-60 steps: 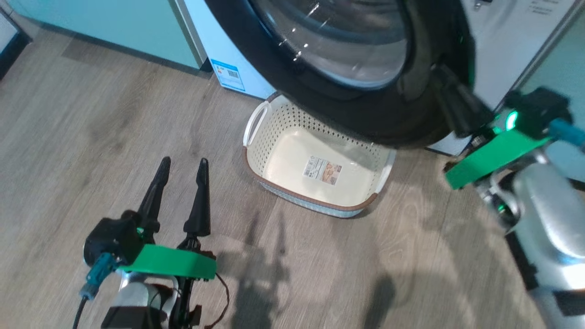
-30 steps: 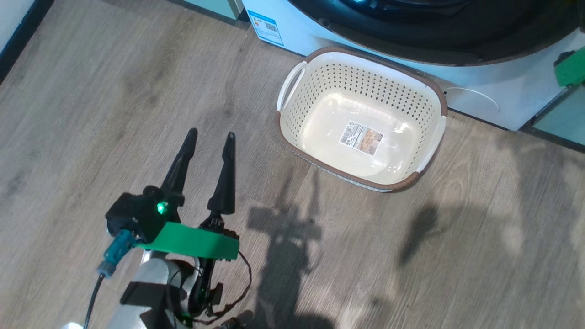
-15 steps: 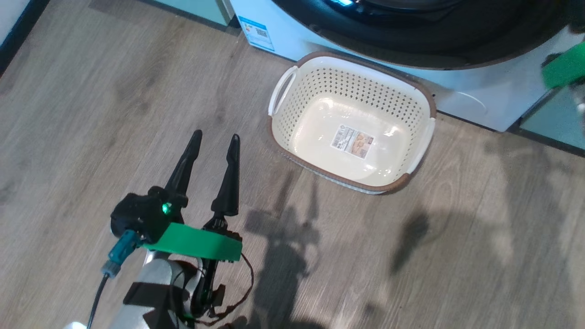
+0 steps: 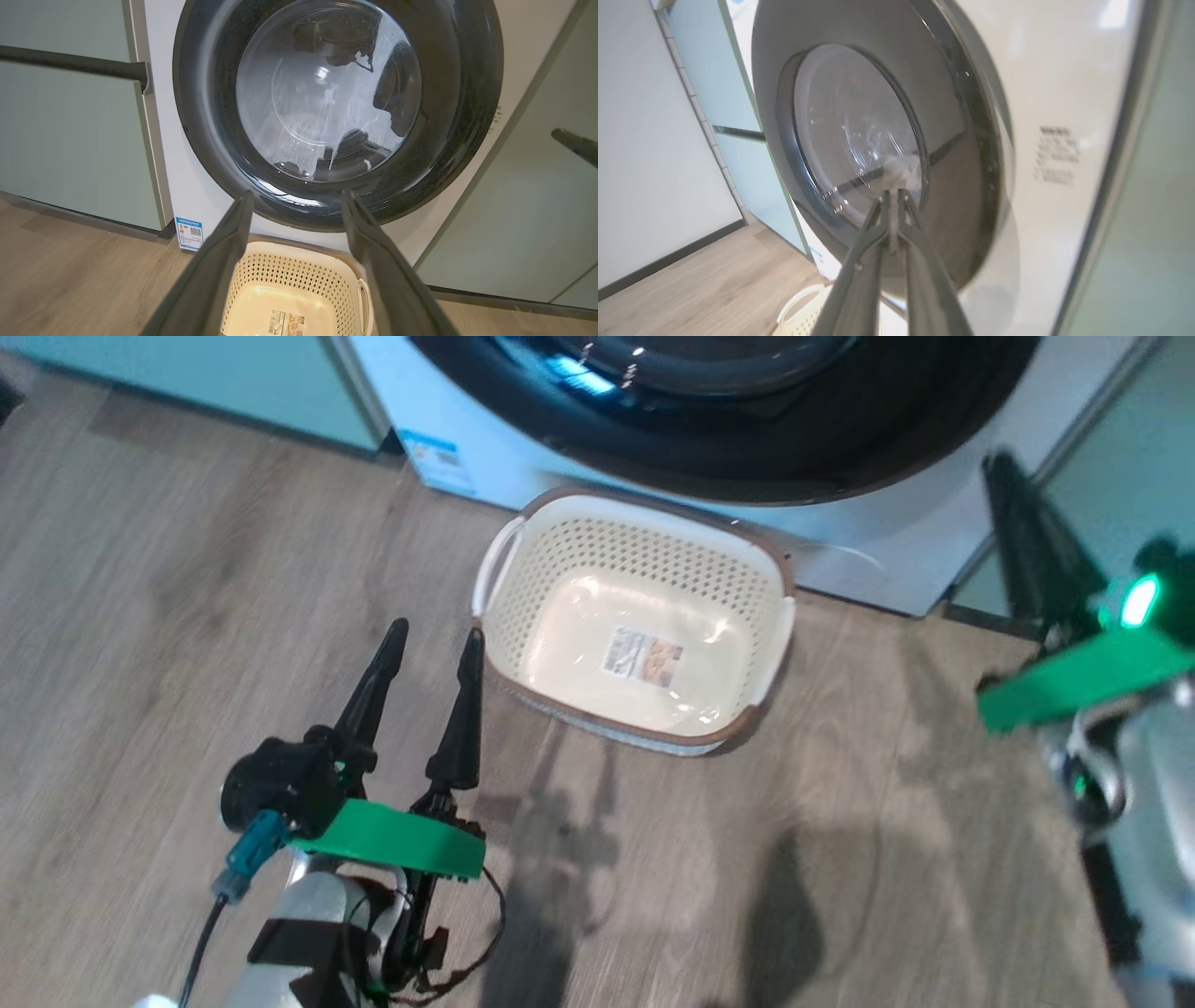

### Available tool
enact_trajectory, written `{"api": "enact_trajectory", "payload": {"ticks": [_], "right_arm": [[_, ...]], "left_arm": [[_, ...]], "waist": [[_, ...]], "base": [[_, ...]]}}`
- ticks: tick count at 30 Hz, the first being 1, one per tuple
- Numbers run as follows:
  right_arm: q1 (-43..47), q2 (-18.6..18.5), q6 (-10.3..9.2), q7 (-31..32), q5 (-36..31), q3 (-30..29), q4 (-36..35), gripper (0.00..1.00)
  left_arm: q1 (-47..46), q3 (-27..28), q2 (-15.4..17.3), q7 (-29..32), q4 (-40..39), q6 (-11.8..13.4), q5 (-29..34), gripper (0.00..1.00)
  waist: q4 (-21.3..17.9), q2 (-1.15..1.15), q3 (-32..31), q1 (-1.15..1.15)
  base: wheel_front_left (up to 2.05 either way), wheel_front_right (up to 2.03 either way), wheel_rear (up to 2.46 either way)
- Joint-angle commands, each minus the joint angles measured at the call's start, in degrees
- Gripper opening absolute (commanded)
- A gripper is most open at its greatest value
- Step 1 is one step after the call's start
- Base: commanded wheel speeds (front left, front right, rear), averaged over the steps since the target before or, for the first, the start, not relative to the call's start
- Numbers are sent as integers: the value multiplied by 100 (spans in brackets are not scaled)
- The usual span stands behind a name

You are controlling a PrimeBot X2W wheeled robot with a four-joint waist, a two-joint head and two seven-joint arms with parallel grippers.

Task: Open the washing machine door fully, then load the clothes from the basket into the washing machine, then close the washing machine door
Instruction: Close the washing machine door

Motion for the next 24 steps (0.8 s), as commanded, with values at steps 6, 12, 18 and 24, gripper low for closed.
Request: {"api": "enact_trajectory", "payload": {"ticks": [6,12,18,24], "right_arm": [[813,275,17,-31,-87,-136,-507,100],[1537,417,17,-31,-192,-296,-769,100],[2196,478,17,-31,-263,-414,-1006,100],[2801,502,17,-31,-116,-517,-1216,100]], "left_arm": [[101,278,60,-35,-41,-111,150,100],[254,332,161,-35,93,-167,244,100],[457,404,200,-35,185,-133,228,100],[766,397,213,-20,261,-102,197,100]], "waist": [[-463,0,-355,1],[-867,0,-614,1],[-1210,0,-913,1],[-1455,0,-1247,1]], "base": [[0,0,0],[0,0,0],[0,0,0],[0,0,0]]}}
